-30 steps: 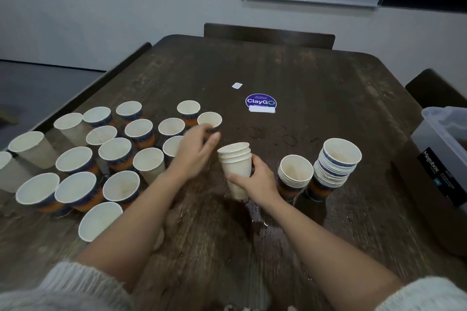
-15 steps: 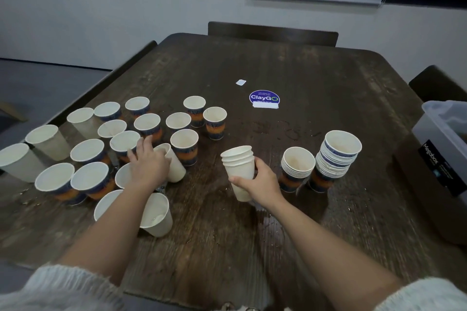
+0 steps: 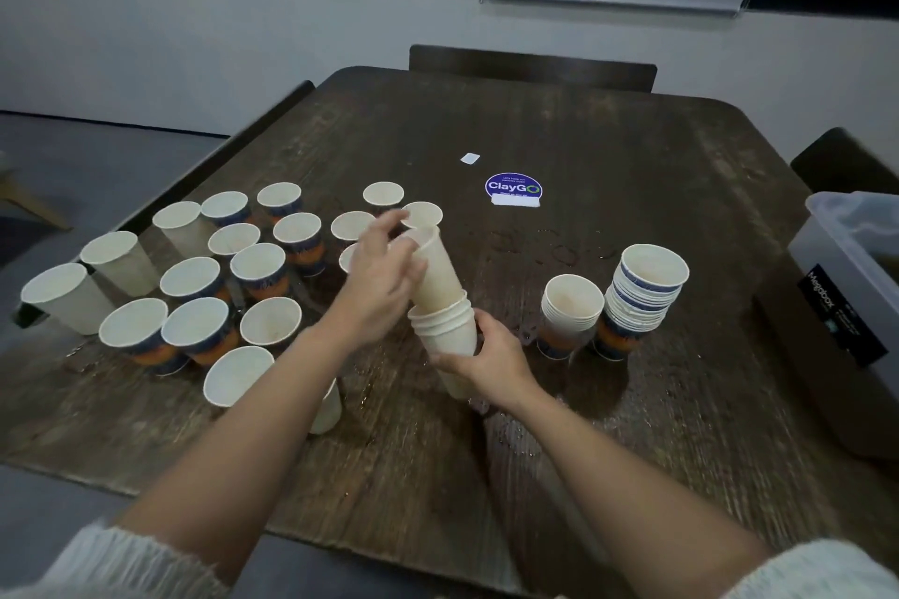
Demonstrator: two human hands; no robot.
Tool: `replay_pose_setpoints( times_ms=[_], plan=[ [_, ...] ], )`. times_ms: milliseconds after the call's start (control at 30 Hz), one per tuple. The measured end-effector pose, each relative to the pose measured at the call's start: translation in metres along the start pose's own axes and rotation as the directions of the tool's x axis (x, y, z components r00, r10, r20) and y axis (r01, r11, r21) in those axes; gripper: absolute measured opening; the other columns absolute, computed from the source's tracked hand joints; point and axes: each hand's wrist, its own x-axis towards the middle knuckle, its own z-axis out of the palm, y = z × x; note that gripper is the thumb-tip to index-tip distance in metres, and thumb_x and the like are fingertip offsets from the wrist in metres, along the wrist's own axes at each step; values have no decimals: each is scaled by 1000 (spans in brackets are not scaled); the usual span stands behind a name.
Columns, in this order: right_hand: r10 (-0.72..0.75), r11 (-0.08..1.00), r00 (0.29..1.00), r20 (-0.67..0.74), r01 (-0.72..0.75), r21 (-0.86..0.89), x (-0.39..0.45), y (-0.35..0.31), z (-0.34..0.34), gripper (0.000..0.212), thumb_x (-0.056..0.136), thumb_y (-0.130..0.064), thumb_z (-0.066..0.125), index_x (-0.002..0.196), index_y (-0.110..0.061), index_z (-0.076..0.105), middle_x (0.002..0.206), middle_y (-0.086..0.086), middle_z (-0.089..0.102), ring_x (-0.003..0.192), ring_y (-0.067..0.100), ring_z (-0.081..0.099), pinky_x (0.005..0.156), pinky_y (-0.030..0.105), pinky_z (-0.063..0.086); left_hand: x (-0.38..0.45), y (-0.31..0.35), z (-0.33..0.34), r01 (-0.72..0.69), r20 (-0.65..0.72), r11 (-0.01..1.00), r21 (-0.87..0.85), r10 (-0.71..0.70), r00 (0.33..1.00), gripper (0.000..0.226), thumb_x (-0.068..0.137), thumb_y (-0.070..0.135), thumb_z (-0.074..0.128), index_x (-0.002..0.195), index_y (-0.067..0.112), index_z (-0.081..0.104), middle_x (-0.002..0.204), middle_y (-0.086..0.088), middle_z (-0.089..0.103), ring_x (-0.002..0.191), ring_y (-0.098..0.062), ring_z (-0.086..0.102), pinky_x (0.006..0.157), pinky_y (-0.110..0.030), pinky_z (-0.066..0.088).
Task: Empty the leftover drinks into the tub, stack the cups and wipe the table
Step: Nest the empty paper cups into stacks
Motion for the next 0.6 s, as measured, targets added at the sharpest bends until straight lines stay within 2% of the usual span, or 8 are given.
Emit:
replay_pose_setpoints(
  times_ms=[100, 233, 300, 367, 400, 467, 533, 600],
  plan=[
    [-29, 998, 999, -27, 31, 63, -7, -7, -4, 64, 71, -32, 85, 127, -20, 56, 119, 1, 61, 107, 17, 56, 89, 36, 48, -15, 11, 17, -69, 108, 996, -59, 75, 991, 78, 91, 70, 16, 110, 7, 57, 146, -9, 36, 134, -18, 27, 112, -42, 23],
    [-38, 996, 997, -59, 43, 81, -21, -4, -10, 67, 73, -32, 83, 132, -19, 53, 124, 3, 59, 113, 18, 55, 95, 39, 47, -35, 23, 23, -8, 295, 998, -59, 25, 955, 102, 77, 86, 4, 131, 10, 46, 156, -2, 25, 146, -13, 10, 119, -41, 11],
    [-1, 998, 998, -56, 5, 65, -31, 3, -14, 68, 74, -30, 82, 134, -19, 51, 126, 3, 58, 114, 19, 54, 96, 38, 46, -40, 24, 16, 79, 323, 997, -20, -69, 944, 107, 70, 92, 8, 137, 15, 41, 160, -3, 16, 148, -16, 7, 119, -45, 11],
    [35, 998, 999, -31, -33, 51, -40, 8, -19, 72, 73, -31, 83, 136, -20, 49, 128, 2, 56, 115, 19, 54, 96, 40, 47, -43, 19, 2, 243, 319, 958, 153, -280, 905, 113, 67, 93, 25, 150, 17, 24, 161, -8, 8, 148, -21, 6, 120, -45, 13],
    [41, 998, 999, -32, -40, 40, -41, 10, -19, 73, 72, -32, 83, 136, -19, 50, 128, 2, 57, 115, 20, 54, 96, 41, 48, -42, 13, -6, 298, 335, 901, 315, -400, 853, 111, 70, 86, 42, 153, 18, 14, 161, -10, 5, 148, -24, 4, 120, -46, 13],
    [45, 999, 998, -39, -44, 26, -47, 13, -21, 73, 71, -33, 84, 134, -18, 51, 127, 2, 58, 114, 21, 55, 95, 40, 48, -48, 7, -21, 255, 397, 740, 622, -579, 712, 112, 76, 60, 70, 154, 20, 0, 161, -12, 4, 148, -32, 3, 119, -51, 13],
    [47, 999, 998, -43, -46, 27, -53, 14, -22, 71, 71, -33, 84, 133, -18, 51, 127, 3, 58, 113, 21, 55, 93, 37, 48, -58, 4, -31, 138, 448, 637, 759, -664, 599, 109, 79, 39, 75, 154, 22, -3, 160, -12, 11, 147, -35, 6, 116, -57, 13],
    [38, 999, 998, -44, -37, 27, -58, 14, -25, 72, 72, -33, 84, 134, -17, 51, 129, 3, 58, 113, 21, 55, 92, 36, 47, -65, 2, -33, 26, 442, 555, 832, -689, 574, 106, 80, 28, 74, 154, 21, -1, 157, -12, 19, 146, -36, 10, 114, -62, 12]
  ],
)
